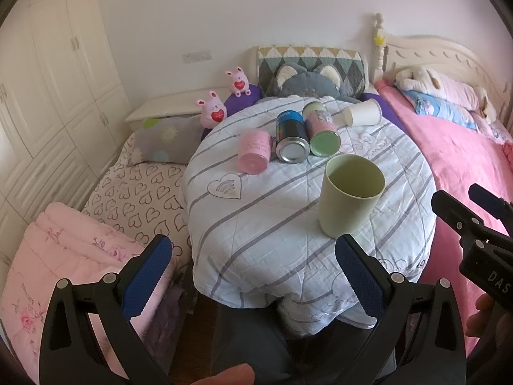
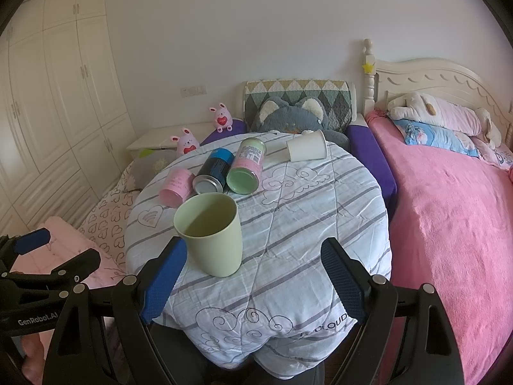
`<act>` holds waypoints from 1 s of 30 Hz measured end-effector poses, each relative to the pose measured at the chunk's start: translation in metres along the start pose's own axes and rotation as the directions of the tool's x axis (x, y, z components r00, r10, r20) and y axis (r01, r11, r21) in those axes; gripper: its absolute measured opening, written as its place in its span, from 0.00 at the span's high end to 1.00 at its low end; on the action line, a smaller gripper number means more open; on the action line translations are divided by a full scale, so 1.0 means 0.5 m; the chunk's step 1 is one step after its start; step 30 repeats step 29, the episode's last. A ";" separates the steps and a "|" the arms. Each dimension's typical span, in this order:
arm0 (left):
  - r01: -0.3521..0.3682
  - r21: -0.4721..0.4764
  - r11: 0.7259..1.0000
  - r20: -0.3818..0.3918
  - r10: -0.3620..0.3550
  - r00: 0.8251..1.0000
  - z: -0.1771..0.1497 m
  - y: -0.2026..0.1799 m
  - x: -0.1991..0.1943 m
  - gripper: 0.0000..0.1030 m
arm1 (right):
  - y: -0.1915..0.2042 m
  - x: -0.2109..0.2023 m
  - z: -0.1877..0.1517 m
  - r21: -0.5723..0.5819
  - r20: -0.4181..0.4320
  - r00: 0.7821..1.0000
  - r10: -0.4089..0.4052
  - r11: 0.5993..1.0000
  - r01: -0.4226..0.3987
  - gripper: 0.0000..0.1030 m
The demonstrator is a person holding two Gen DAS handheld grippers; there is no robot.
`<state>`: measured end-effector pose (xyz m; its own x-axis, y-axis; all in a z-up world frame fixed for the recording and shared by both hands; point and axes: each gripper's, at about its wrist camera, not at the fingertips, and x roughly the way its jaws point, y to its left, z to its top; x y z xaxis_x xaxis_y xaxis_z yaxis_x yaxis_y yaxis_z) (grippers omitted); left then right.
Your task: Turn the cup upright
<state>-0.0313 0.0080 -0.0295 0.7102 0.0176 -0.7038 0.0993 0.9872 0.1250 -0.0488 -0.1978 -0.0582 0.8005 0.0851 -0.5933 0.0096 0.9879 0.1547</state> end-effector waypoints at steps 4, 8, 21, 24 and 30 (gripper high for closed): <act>0.000 -0.006 1.000 0.003 0.000 1.000 -0.006 0.004 -0.003 0.00 | 0.000 0.000 0.000 0.001 0.001 1.000 0.000 1.000 0.000 0.16; -0.001 -0.007 1.000 0.001 0.001 1.000 -0.008 0.007 -0.004 0.00 | 0.000 -0.001 0.000 0.001 0.002 1.000 0.001 1.000 -0.001 0.16; -0.004 -0.006 1.000 -0.002 0.004 1.000 -0.011 0.009 -0.005 0.00 | 0.002 0.003 0.000 -0.001 -0.003 1.000 0.000 1.000 0.000 0.16; 0.017 -0.018 1.000 -0.006 -0.017 1.000 -0.016 0.012 -0.004 0.00 | 0.004 0.005 -0.001 -0.001 -0.008 1.000 0.002 1.000 -0.002 0.16; 0.025 -0.036 0.999 -0.019 -0.025 1.000 -0.024 0.019 0.006 0.00 | 0.006 0.007 -0.001 -0.001 -0.010 1.000 0.001 1.000 -0.001 0.16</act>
